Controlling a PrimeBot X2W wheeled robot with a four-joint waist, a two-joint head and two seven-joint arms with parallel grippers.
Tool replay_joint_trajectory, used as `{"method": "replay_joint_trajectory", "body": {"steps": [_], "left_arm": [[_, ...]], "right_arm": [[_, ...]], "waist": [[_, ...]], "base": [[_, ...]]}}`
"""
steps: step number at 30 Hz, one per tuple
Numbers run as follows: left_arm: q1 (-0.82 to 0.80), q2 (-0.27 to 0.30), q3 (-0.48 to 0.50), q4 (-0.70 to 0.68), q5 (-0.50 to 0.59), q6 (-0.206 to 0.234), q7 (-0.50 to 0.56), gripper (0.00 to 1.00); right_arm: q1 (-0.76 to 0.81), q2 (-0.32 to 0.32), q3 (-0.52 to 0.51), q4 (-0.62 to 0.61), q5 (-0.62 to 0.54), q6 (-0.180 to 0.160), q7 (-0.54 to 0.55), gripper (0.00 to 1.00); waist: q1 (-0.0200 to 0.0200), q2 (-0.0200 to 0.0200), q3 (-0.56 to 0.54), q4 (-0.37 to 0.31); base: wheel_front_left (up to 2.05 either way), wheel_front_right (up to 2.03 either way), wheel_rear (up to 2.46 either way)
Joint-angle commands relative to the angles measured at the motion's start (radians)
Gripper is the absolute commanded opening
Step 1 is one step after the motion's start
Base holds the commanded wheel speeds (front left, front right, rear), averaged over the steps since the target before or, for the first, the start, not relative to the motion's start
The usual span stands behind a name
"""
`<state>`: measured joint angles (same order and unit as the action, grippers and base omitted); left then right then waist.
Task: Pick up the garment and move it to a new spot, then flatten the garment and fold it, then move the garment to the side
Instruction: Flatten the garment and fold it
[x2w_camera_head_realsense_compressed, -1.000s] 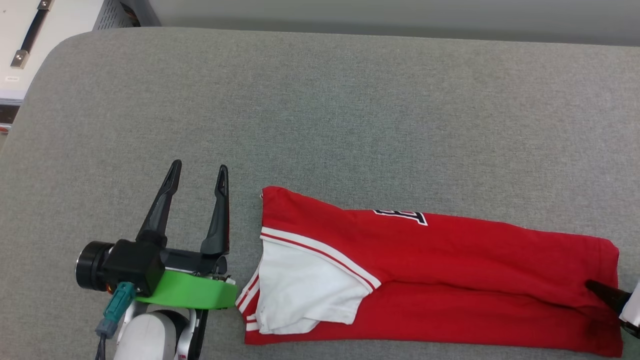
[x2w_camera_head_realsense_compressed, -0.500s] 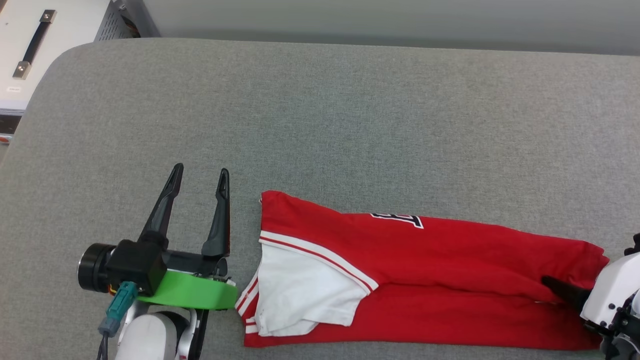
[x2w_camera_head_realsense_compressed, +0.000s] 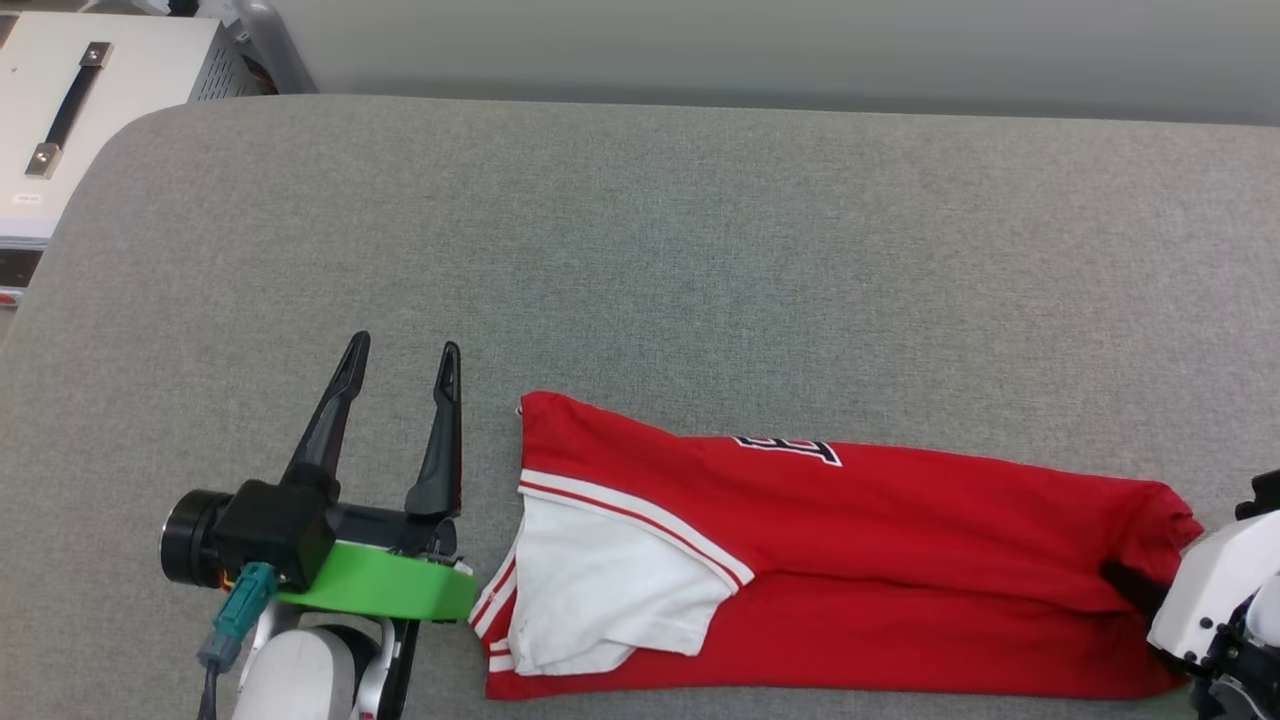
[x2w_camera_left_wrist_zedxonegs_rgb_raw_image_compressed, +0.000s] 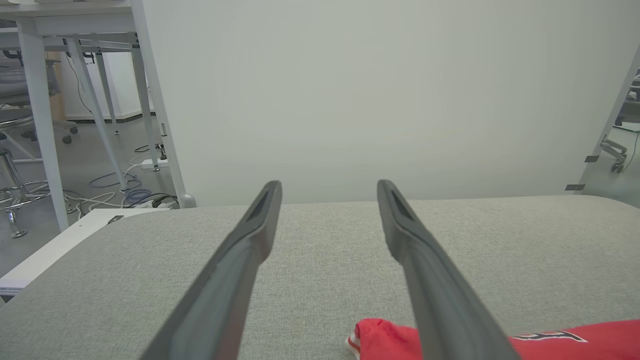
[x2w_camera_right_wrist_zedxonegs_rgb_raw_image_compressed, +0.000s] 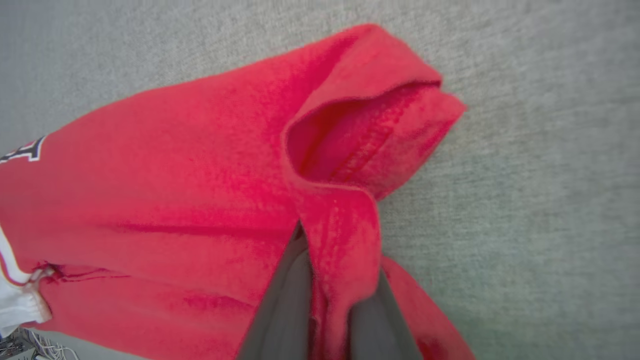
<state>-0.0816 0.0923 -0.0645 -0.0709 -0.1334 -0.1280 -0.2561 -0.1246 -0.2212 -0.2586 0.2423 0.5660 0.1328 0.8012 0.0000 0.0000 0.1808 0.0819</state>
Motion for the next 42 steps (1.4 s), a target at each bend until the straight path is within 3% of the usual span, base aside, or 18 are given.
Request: {"method": "replay_joint_trajectory", "body": {"steps": [1,9,13,20,31,42], "left_arm": [[0.011,0.005,-0.003,0.005,-0.005,-0.003,-0.006,1.00],[0.023,0.006,-0.004,0.007,-0.012,-0.003,-0.006,1.00],[0.025,0.005,-0.005,0.011,-0.019,-0.003,-0.006,1.00],[0.037,-0.001,-0.006,0.021,-0.027,-0.003,-0.006,1.00],[0.076,-0.010,0.003,0.030,-0.043,-0.003,-0.006,1.00],[0.097,-0.021,0.009,0.030,-0.055,-0.003,-0.006,1.00]], "right_arm": [[0.005,-0.017,-0.006,0.021,-0.020,-0.002,-0.015,0.00],[-0.011,-0.101,-0.072,0.045,-0.126,-0.002,-0.081,0.00],[-0.024,-0.112,-0.091,0.052,-0.179,-0.002,-0.105,0.00],[0.003,-0.077,-0.058,-0.007,-0.155,-0.002,-0.103,0.00],[0.132,-0.016,0.008,-0.220,-0.119,-0.002,-0.051,0.00],[0.212,0.127,0.055,-0.371,-0.072,-0.002,0.011,0.00]], "waist": [[0.0000,0.0000,-0.006,-0.002],[0.0000,0.0000,-0.023,-0.004],[0.0000,0.0000,-0.031,-0.002],[0.0000,0.0000,-0.061,-0.002],[0.0000,0.0000,-0.126,-0.005],[0.0000,0.0000,-0.143,0.029]], "base": [[0.00,0.00,0.00],[0.00,0.00,0.00],[0.00,0.00,0.00],[0.00,0.00,0.00],[0.00,0.00,0.00],[0.00,0.00,0.00]]}}
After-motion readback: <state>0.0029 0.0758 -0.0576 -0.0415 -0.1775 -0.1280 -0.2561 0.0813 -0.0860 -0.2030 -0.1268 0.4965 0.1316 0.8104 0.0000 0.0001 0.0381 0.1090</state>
